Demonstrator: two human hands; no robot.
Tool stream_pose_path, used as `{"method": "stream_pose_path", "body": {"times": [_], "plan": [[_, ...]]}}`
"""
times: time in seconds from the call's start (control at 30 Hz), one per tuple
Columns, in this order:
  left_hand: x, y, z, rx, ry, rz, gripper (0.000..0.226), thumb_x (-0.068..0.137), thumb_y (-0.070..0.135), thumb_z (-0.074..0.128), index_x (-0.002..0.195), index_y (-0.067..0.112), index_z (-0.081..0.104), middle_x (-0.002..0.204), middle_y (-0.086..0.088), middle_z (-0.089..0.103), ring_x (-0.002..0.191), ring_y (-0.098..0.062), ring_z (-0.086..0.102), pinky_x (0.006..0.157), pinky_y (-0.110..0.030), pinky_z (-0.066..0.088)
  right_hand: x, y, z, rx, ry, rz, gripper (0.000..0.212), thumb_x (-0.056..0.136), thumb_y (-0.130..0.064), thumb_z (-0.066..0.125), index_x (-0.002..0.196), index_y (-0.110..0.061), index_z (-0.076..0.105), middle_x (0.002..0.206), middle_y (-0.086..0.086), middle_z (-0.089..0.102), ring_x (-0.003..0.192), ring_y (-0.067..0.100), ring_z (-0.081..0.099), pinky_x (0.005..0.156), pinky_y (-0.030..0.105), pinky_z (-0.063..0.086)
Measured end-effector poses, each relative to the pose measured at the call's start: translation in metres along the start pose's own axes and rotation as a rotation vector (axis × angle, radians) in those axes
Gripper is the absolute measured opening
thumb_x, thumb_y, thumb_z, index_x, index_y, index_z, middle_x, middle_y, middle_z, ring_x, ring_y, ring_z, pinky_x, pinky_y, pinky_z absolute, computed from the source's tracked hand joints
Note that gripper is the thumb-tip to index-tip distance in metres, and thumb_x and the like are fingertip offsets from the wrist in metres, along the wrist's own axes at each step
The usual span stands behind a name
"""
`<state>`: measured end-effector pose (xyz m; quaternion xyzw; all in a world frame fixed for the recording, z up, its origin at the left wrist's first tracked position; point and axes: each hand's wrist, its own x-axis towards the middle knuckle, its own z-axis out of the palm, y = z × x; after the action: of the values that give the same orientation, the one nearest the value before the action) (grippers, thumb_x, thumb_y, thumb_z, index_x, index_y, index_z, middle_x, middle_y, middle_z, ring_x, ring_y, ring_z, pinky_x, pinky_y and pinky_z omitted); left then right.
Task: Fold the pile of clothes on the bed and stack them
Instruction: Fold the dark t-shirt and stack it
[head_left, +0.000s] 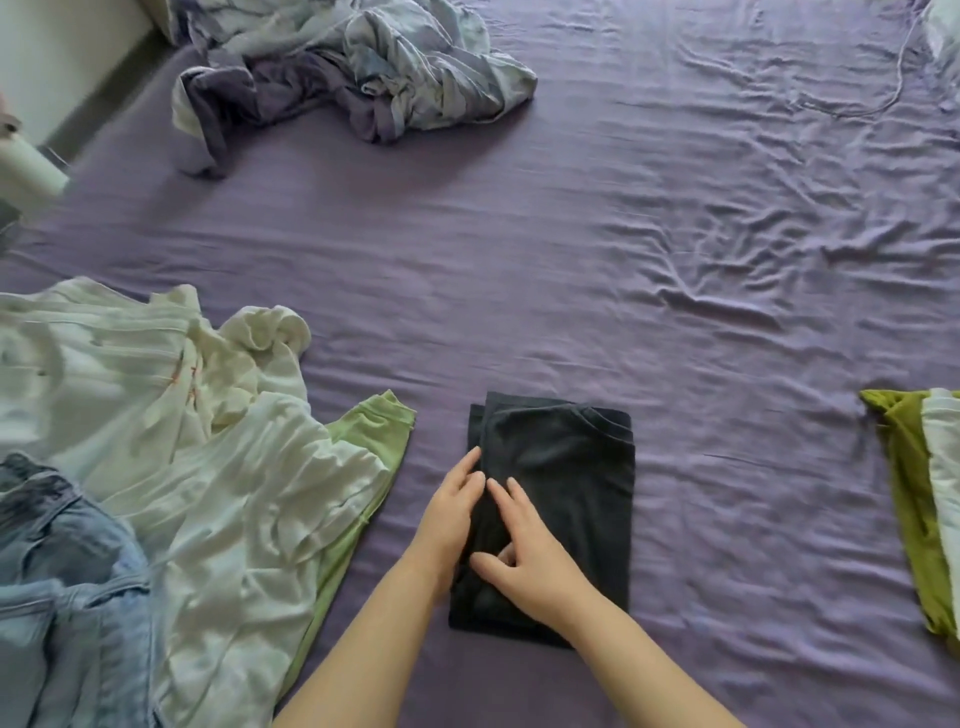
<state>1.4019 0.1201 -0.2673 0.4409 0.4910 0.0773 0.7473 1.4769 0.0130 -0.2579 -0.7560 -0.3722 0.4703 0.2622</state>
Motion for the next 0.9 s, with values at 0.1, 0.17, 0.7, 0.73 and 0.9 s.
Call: {"method": "stream_pose_path", "body": {"times": [0.1,0.17,0.7,0.73,0.9], "plan": [[0.007,-0.007,-0.010,0.328,0.207,0.000,0.041,0.093,0.013,0.058,0.134,0.012,0.051,0.130,-0.011,0.057,0.118,-0.020,0.054,0.104,-0.042,0.043,-0.007,0.016,-0.013,-0.081,0.311,0.018,0.052,0.091,-0.018,0.057,0.141,-0.020,0.044,0.154,-0.005,0.028,0.112,0.010,0.055,0.102,0.025,0.039],[0.006,-0.011,-0.010,0.465,0.271,0.000,0.050,0.089,0.020,0.065,0.135,0.009,0.050,0.127,-0.012,0.056,0.116,-0.021,0.054,0.104,-0.039,0.042,-0.013,0.034,-0.026,-0.153,0.529,0.146,0.046,0.090,-0.012,0.057,0.135,-0.011,0.050,0.148,0.006,0.038,0.129,0.024,0.040,0.108,0.031,0.028],[-0.054,0.005,0.065,0.251,-0.030,-0.089,0.034,0.100,0.031,0.047,0.129,0.015,0.053,0.130,-0.005,0.058,0.114,-0.022,0.058,0.101,-0.040,0.046,-0.078,0.066,-0.091,0.760,0.420,0.266,0.051,0.090,0.001,0.053,0.126,-0.035,0.048,0.116,-0.011,0.062,0.088,0.005,0.068,0.060,0.016,0.052],[-0.058,0.006,0.071,0.224,-0.067,-0.075,0.032,0.100,0.026,0.047,0.131,0.018,0.051,0.130,-0.004,0.059,0.114,-0.023,0.060,0.099,-0.041,0.048,-0.086,0.069,-0.101,0.754,0.425,0.244,0.053,0.091,0.001,0.052,0.129,-0.036,0.045,0.119,-0.012,0.060,0.087,0.002,0.068,0.060,0.014,0.051],[-0.076,0.006,0.126,0.074,-0.258,-0.048,0.032,0.101,0.010,0.042,0.119,0.033,0.057,0.114,0.005,0.070,0.100,-0.017,0.069,0.071,-0.029,0.057,-0.127,0.094,-0.151,0.716,0.486,0.170,0.063,0.094,-0.003,0.051,0.144,-0.036,0.033,0.130,-0.014,0.052,0.104,-0.005,0.057,0.067,0.013,0.050]]}}
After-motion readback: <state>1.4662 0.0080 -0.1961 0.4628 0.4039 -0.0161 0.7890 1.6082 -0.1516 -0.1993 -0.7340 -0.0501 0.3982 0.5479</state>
